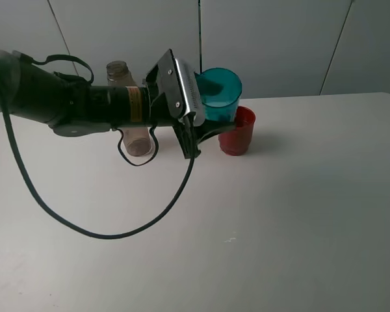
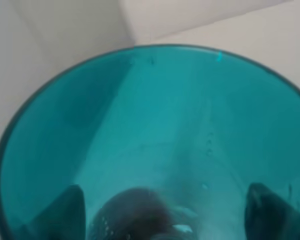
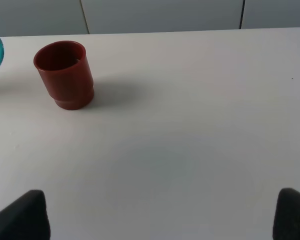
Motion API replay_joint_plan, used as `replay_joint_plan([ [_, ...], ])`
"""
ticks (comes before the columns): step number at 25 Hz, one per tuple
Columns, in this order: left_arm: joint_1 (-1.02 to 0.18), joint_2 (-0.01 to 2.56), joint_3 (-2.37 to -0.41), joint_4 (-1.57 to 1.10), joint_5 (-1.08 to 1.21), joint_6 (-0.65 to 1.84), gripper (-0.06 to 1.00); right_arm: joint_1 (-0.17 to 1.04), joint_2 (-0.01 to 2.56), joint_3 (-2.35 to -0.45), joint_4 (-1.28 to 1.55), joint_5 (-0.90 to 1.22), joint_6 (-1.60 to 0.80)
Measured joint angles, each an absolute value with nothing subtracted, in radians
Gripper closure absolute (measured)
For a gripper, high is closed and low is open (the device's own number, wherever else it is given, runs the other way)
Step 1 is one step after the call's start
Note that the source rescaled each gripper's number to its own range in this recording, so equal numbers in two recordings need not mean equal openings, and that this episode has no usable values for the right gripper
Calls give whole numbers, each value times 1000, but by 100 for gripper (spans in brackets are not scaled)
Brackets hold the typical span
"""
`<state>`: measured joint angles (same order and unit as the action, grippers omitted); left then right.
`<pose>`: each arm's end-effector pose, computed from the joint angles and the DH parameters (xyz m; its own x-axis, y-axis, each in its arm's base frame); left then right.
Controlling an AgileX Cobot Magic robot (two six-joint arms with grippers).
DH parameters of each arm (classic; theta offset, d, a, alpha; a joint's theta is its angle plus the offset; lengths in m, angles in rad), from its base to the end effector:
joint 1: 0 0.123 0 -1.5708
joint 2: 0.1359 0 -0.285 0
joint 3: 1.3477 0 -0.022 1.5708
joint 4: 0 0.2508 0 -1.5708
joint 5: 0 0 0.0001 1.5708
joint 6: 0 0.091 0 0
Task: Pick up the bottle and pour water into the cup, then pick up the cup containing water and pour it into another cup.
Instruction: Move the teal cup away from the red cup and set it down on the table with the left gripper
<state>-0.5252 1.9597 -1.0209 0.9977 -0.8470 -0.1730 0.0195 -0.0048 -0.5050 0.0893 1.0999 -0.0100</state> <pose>0.3106 -0.2461 0.1744 0.3243 0.3377 -0.8836 0.8879 0.2135 0.4075 -0.0081 0.0071 0.2758 -0.4830 0.0211 -0.8754 -0.0744 0.9951 0.0650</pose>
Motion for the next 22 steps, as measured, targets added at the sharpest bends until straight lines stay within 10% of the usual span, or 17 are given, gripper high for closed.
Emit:
replay_joint_plan([
  [22, -479, 2270, -1152, 1226, -1034, -301, 77, 19, -5, -505, 89, 1100, -10],
])
